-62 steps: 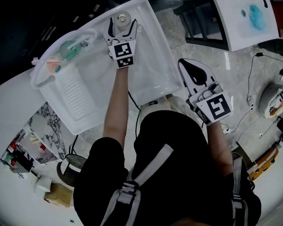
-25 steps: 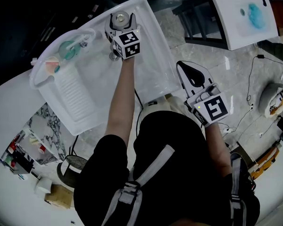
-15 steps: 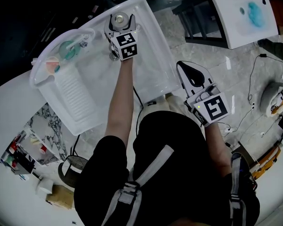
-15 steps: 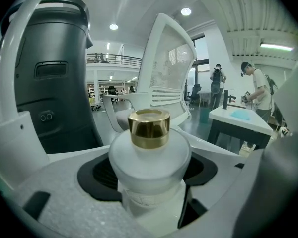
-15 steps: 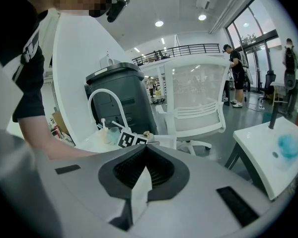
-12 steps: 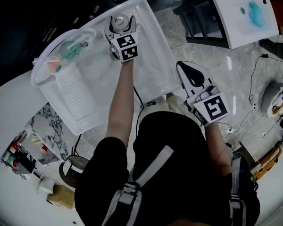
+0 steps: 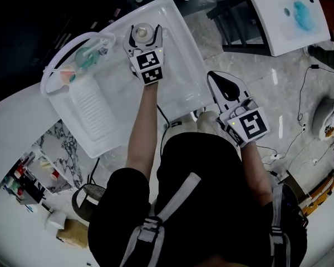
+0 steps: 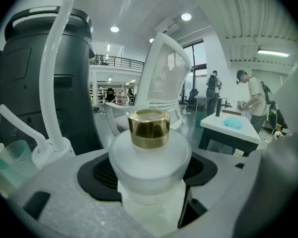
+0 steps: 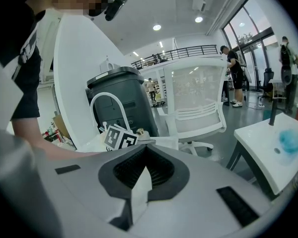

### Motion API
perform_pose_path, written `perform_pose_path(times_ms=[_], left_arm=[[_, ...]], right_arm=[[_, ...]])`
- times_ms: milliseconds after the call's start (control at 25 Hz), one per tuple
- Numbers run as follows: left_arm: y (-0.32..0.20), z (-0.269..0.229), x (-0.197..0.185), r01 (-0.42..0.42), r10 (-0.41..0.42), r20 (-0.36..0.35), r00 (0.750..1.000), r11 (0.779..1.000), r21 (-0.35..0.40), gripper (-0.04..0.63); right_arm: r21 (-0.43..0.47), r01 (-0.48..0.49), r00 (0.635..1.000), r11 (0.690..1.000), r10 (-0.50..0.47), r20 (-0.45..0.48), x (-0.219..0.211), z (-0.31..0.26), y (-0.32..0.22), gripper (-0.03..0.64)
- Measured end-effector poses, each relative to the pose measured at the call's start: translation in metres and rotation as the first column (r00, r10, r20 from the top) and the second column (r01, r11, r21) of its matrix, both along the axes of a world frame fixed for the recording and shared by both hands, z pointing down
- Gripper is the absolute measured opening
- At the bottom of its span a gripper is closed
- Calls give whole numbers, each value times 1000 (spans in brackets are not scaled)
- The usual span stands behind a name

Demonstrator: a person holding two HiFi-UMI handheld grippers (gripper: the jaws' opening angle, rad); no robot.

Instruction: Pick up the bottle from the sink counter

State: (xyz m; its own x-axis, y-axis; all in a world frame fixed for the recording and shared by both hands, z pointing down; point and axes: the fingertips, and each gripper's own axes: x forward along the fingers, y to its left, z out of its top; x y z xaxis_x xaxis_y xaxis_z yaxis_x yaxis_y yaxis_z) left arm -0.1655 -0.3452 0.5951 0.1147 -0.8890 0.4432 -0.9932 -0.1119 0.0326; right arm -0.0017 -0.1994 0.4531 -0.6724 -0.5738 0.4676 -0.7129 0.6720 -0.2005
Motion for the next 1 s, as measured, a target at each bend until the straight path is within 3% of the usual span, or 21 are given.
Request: perform_pose_path(times_ms=[640, 1000], left_arm=[[81, -96, 26, -13, 14, -23, 1000, 998, 58, 351], [151, -132, 63, -37, 37, -7, 999, 998, 43, 351]], right_arm=[[83, 66, 994, 994, -72, 78, 14, -36, 30, 5], [138, 117, 986, 983, -132, 102, 41, -54, 75, 3]])
